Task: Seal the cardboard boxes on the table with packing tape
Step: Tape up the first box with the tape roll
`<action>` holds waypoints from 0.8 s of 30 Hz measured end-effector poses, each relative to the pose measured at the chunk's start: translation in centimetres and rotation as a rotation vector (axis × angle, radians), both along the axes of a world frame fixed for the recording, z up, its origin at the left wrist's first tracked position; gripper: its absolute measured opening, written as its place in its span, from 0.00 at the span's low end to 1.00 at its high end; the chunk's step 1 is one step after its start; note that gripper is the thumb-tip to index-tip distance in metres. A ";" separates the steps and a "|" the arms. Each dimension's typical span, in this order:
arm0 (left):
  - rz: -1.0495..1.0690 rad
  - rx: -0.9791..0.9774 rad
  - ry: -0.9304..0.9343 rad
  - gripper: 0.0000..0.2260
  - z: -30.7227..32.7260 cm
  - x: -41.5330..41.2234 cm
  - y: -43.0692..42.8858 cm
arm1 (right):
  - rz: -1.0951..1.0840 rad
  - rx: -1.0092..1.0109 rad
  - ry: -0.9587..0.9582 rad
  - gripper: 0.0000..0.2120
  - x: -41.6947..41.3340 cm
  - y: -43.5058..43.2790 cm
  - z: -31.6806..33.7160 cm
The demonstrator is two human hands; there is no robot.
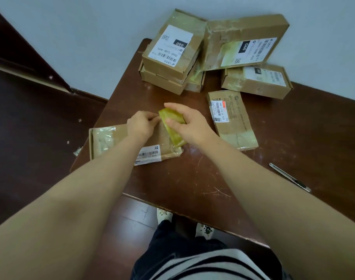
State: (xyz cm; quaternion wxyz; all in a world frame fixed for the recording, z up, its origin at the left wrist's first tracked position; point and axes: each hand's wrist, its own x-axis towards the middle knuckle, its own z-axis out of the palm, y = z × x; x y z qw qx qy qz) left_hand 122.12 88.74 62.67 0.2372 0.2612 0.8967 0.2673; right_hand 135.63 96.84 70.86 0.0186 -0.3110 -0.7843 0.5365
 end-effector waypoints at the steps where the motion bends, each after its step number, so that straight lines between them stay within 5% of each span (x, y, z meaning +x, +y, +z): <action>1: 0.007 0.016 0.013 0.10 -0.2 0.0 -0.1 | -0.004 0.061 -0.030 0.19 0.5 -0.5 0.1; 11: 0.009 0.021 0.034 0.11 -1.3 0.2 -0.1 | 0.058 0.215 -0.463 0.18 7.7 -5.9 -0.3; 24: -0.023 -0.030 0.087 0.11 -1.1 0.1 0.0 | 0.157 0.268 -0.691 0.17 5.1 -6.0 -2.6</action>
